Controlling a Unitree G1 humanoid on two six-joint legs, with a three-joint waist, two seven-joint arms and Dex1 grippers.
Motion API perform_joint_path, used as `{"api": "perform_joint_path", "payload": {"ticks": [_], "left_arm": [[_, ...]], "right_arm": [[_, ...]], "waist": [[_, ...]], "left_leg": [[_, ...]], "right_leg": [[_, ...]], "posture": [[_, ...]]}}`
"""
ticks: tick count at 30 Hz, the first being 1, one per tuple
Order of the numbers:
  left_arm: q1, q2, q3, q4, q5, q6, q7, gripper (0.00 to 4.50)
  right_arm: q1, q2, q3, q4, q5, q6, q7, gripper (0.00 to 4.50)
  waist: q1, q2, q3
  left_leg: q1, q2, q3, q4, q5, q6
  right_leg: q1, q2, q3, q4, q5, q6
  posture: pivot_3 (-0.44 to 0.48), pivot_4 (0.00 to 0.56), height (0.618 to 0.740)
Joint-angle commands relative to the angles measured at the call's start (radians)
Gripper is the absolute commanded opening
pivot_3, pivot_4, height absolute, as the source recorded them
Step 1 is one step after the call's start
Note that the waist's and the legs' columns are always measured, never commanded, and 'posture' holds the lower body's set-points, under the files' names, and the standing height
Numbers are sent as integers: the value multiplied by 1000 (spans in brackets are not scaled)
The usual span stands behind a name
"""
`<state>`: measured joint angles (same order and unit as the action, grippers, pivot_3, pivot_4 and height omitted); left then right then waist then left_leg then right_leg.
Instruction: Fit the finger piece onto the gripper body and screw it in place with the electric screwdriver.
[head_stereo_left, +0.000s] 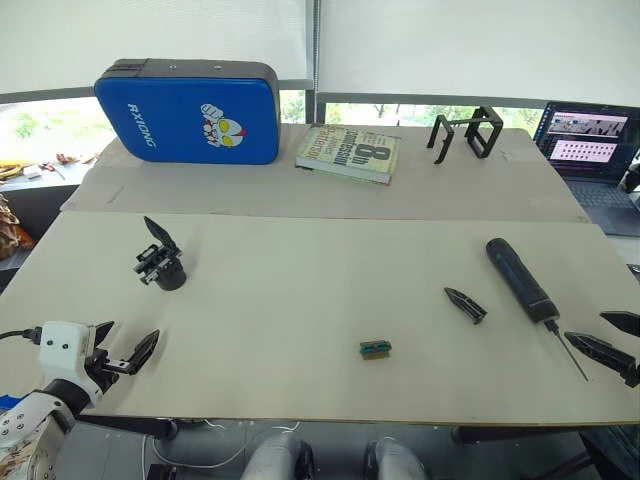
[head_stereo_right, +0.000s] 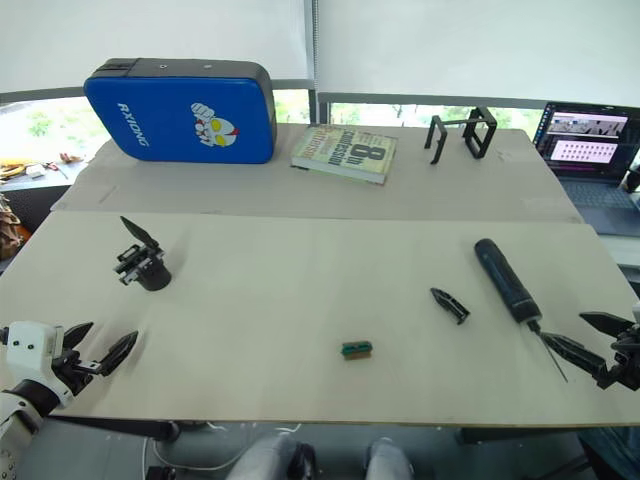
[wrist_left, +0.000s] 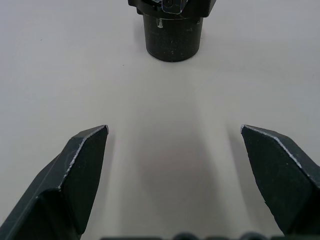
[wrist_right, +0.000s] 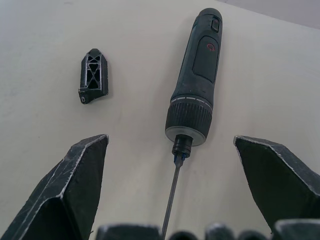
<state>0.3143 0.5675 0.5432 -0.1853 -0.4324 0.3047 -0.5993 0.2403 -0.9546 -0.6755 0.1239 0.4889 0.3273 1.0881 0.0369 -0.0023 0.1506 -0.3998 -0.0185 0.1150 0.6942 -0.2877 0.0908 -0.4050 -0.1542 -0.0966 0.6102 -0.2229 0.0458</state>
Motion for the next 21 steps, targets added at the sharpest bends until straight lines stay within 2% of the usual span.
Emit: {"api": "perform_joint_path", "payload": {"ticks": [1,4,10,14,21], "left_arm": [[-44,5,-9,23,23,-29,19,4500],[-147,0,-47,120,55,-46,49,4500],[-288,11,-100,250,99,-100,51,4500],[-382,13,-125,348,124,-134,57,4500],[-537,10,-186,500,166,-195,63,4500]], "right_arm": [[-21,-6,18,-134,46,14,16,4445],[-77,-17,116,-359,146,104,34,4445],[-189,-6,246,-549,255,218,13,4445],[-256,10,313,-605,293,245,1,4445],[-330,60,392,-650,304,258,-51,4445]], "waist": [[0,0,0],[-3,3,0],[1,0,0],[6,-1,0],[3,-3,2]], "left_leg": [[0,0,0,0,0,0],[0,1,0,0,1,-1],[-1,1,0,0,0,-1],[-6,-1,0,2,-1,-1],[-5,-1,0,4,0,-2]], "right_leg": [[0,0,0,0,0,0],[0,0,0,1,1,-1],[-1,2,-1,0,1,-2],[-1,1,-4,-1,2,0],[0,1,-9,1,4,2]], "posture": [[0,150,740],[0,150,740],[0,150,740],[0,150,740],[0,150,740]]}}
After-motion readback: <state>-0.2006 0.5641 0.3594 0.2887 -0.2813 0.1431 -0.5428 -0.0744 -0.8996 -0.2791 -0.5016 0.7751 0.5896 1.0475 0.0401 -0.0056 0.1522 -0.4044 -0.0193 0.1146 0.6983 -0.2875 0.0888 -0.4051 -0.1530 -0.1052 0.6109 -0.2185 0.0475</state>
